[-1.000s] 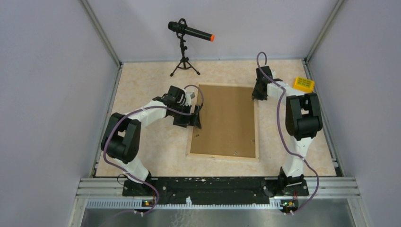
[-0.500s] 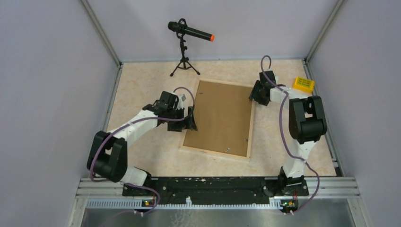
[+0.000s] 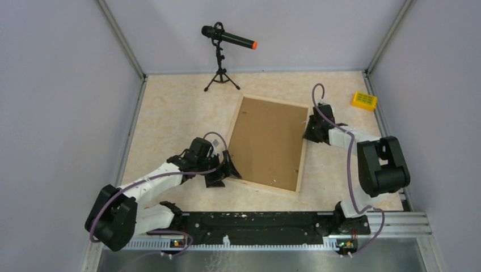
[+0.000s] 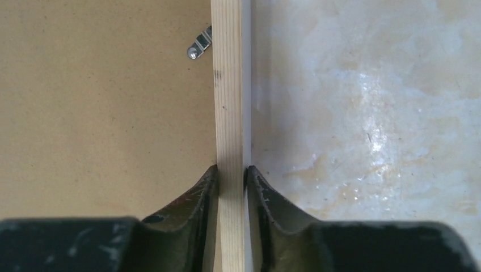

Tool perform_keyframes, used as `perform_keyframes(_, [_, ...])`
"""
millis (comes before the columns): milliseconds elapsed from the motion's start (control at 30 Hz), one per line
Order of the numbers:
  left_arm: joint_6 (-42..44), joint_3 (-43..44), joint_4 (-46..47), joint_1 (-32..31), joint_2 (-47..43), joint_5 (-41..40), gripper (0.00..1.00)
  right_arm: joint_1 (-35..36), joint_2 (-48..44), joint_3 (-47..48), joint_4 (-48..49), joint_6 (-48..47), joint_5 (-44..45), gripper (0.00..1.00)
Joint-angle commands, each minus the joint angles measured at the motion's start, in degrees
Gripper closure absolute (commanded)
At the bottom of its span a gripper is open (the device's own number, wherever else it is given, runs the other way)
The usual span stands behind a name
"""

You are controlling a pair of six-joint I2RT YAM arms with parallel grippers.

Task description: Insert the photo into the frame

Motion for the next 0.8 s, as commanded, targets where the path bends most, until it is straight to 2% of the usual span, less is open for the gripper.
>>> perform_keyframes(0, [-6.36, -2.81, 10.31, -1.83, 0.85, 0.45, 0.04, 0.27, -3.63, -7.19, -4.69, 0.8, 1.98, 0.84])
perform_keyframes(133, [-5.08, -3.55, 15.17, -2.48, 5.37, -0.24, 0.02, 0.47, -9.89, -17.19, -0.25, 8.75, -3.18, 0.99])
perform_keyframes(200, [-2.32, -1.96, 15.26, -2.4, 8.62, -2.44, 0.01, 1.64, -13.97, -23.51, 3.93, 12.97, -6.55, 0.99])
perform_keyframes(300, [1.69, 2.77, 13.96, -1.54, 14.66, -5.33, 0.01, 5.49, -19.92, -29.23, 5.65, 17.36, -6.95, 0.99])
perform_keyframes(500, [8.21, 16.22, 9.27, 4.89, 25.54, -7.59, 0.01, 15.86, -27.77, -32.37, 2.55, 23.82, -4.28, 0.98])
perform_keyframes(633, [12.32, 22.64, 5.12, 9.95, 29.6, -8.74, 0.01, 26.08, -28.68, -32.04, -0.45, 27.5, -0.15, 0.93])
perform_keyframes(700, [14.28, 23.79, 3.35, 11.87, 29.74, -8.95, 0.01, 30.19, -28.38, -31.07, -1.64, 28.12, 1.38, 0.87])
perform_keyframes(767, [16.26, 23.54, 1.71, 13.67, 28.37, -8.73, 0.01, 31.52, -28.36, -29.0, -3.91, 26.11, 2.46, 0.72])
